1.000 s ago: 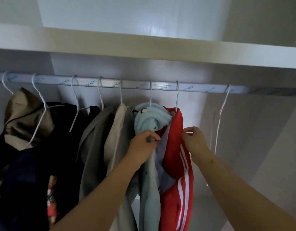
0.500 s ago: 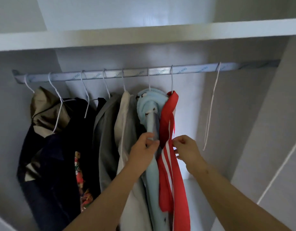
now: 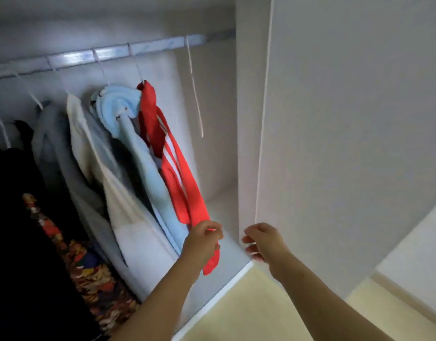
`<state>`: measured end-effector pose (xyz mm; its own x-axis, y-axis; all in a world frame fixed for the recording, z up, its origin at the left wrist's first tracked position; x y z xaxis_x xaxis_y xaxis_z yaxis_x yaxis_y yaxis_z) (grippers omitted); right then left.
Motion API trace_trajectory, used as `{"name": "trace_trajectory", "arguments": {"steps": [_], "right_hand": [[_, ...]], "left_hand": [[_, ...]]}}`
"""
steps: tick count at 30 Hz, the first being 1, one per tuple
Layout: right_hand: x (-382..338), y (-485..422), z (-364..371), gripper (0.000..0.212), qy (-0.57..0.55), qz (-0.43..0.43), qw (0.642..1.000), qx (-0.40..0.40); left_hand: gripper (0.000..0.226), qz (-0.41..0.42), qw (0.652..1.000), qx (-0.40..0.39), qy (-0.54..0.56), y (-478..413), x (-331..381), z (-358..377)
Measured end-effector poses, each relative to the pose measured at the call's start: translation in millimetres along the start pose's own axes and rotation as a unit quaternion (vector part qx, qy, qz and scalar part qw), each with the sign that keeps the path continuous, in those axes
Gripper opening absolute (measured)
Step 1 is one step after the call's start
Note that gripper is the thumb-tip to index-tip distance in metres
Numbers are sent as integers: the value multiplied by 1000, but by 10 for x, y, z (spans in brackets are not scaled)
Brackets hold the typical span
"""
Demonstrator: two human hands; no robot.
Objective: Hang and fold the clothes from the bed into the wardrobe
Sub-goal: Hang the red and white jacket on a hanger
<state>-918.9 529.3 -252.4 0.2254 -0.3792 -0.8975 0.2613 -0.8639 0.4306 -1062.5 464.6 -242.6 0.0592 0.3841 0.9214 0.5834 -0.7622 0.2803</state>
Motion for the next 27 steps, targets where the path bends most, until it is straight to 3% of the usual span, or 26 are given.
{"name": "trace_trajectory", "arguments": {"steps": [6,11,19,27], "right_hand": [[1045,831,-1355,10,-78,92,982,144],[2048,1938,-2531,10,-176,150,936,267],[3574,4205,-4276,12,-301,191,809,467],[4546,5868,-5241,11,-398,202,677,585]], "left_hand": [[12,1,983,-169,-68,895,-266,1321],[8,15,942,-309,-129,2062,-562,2538],[10,22,843,-498,-200,4637,-1002,4338],[14,68,725,-625,-281,6654,-1306,5505]]}}
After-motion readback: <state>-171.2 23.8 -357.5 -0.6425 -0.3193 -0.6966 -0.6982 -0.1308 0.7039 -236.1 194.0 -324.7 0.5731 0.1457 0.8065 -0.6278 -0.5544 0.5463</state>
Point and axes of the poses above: each hand's wrist, its own y-axis away from the middle knuckle, its own z-axis out of the palm, x = y × z, the point moved 5 cm from there along -y, towards the middle knuckle, and after that the axes turned 4 degrees about x, right-handed, at the moved point
